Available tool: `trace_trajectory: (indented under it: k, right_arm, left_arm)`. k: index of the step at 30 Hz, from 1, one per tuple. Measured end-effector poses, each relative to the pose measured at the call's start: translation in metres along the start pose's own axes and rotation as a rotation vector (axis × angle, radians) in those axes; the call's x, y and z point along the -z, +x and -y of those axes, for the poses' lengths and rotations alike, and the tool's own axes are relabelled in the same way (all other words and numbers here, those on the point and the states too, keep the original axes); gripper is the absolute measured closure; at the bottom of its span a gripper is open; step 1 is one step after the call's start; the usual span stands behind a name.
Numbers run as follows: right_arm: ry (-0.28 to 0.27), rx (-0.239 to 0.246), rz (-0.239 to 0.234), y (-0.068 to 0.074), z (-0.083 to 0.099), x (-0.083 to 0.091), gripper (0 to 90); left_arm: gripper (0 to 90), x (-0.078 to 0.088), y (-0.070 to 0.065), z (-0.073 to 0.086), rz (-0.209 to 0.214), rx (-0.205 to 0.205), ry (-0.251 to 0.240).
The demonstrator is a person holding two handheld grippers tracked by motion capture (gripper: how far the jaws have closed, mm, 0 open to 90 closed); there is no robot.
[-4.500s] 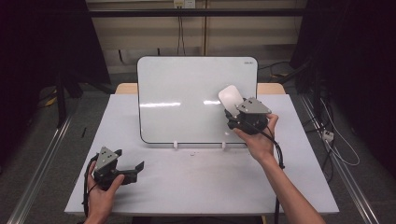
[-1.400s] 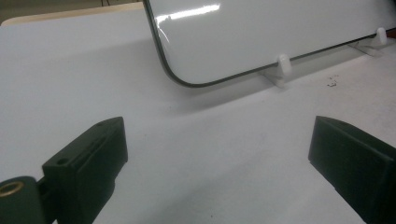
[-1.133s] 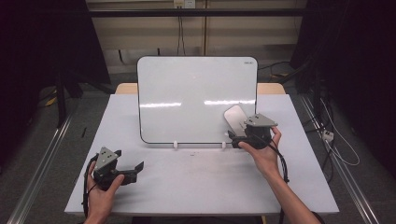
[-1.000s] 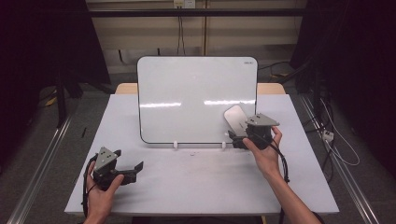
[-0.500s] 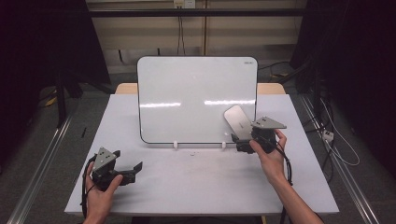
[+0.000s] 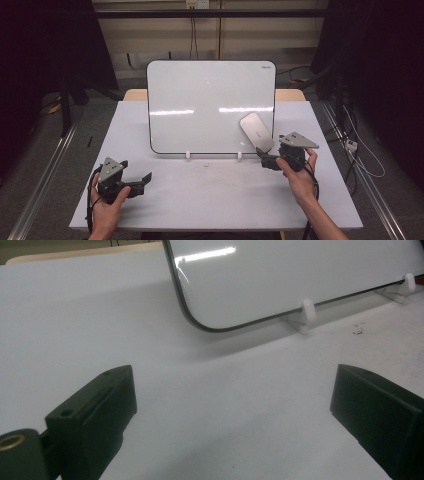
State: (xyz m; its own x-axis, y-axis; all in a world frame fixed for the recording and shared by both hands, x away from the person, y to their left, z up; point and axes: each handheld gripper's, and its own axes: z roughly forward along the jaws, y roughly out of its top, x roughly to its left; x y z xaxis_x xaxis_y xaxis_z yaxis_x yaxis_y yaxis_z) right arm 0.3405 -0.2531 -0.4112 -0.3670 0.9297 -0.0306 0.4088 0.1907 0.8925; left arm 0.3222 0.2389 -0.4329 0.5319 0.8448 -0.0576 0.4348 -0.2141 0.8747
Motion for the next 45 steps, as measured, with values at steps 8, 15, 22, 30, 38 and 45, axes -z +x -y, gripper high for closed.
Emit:
trace_trajectory:
  k: [8,15,22,30,38,45]
  right_arm:
    - [-0.017,-0.022,0.023,-0.006,0.011,0.014,8.1]
    - [-0.010,-0.042,0.039,-0.013,0.021,0.024,8.3]
    - [0.007,-0.054,0.051,-0.016,0.030,0.033,8.4]
    - [0.009,-0.049,0.060,-0.016,0.038,0.038,8.5]
    - [0.001,-0.052,0.087,-0.020,0.050,0.039,8.8]
    - [-0.004,-0.074,0.095,-0.022,0.064,0.045,8.5]
  left_arm:
    - [4.9,0.002,0.000,-0.002,-0.010,0.003,-0.013]
    - [4.9,0.004,0.000,-0.002,-0.014,0.000,-0.026]
    - [4.9,0.004,0.000,-0.002,-0.016,0.006,-0.028]
    - [4.9,0.006,0.001,-0.003,-0.022,0.012,-0.034]
    - [4.9,0.005,0.002,-0.003,-0.019,0.013,-0.037]
    - [4.9,0.004,0.002,-0.004,-0.018,0.012,-0.037]
